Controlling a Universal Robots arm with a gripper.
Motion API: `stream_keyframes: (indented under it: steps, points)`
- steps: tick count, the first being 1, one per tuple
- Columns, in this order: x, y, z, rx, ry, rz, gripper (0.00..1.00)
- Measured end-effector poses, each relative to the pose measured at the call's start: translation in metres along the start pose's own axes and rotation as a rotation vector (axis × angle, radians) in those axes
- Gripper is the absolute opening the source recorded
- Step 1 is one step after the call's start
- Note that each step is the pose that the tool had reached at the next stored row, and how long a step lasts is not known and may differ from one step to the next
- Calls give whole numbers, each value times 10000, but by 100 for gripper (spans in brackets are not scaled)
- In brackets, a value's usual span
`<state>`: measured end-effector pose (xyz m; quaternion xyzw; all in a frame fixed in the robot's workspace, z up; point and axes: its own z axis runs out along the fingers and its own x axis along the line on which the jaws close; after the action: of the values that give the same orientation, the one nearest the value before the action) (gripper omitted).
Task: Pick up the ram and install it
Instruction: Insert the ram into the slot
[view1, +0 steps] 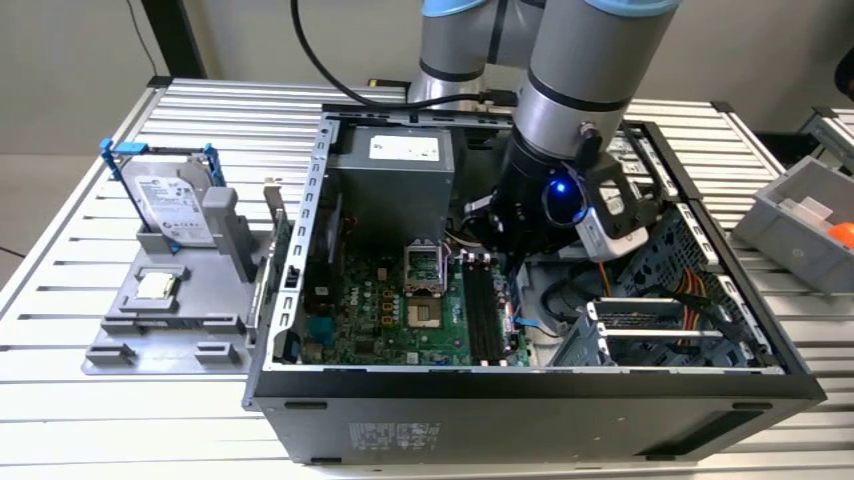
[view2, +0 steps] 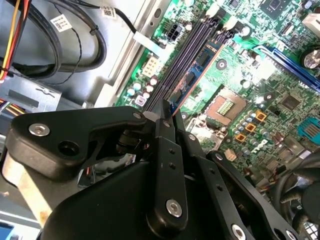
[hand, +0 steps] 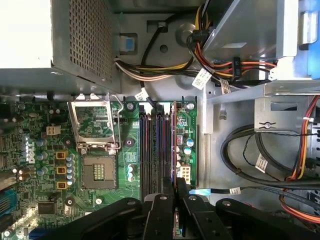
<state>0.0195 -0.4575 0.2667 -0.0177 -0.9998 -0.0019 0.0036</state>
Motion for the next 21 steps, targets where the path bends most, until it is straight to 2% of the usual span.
stream_keyframes:
  steps: [6, 11, 16, 21]
  points:
    - [0, -2, 18, 3, 1, 2, 0]
    - [-1, -36, 28, 2, 0, 26, 0]
    - [-2, -44, 66, 2, 0, 28, 0]
    - [-2, -47, 133, 2, 1, 33, 0]
